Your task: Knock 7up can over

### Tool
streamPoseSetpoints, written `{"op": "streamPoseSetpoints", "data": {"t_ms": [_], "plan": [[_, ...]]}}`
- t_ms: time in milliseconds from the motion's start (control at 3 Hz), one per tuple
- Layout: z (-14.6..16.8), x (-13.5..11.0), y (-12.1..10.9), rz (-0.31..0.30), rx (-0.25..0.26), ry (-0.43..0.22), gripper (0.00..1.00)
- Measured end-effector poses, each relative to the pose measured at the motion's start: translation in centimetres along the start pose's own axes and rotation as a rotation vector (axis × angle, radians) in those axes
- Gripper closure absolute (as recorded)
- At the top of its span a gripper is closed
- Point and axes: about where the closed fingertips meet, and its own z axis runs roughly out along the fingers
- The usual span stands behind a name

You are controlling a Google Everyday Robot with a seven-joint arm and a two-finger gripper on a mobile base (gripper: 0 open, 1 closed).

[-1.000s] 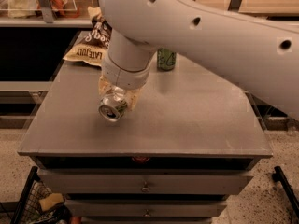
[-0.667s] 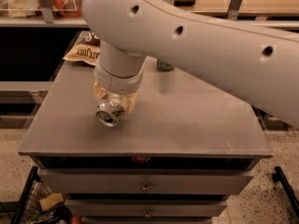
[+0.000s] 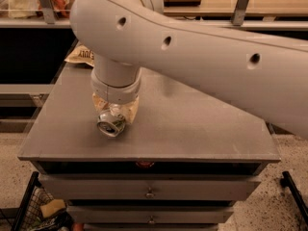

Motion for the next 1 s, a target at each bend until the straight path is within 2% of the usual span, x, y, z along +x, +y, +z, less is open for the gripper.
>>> {"op": "streamPoseSetpoints", "data": {"t_ms": [333,667,1000], "plan": [[0.37,-0.45,-0.04,-0.005,-0.012,-0.011,0.13],[0.60,-0.69,-0.09,-0.008,-0.020,-0.020,0.00],[0.70,-0.77,-0.08,-0.008,-0.024,-0.024,0.00]]}}
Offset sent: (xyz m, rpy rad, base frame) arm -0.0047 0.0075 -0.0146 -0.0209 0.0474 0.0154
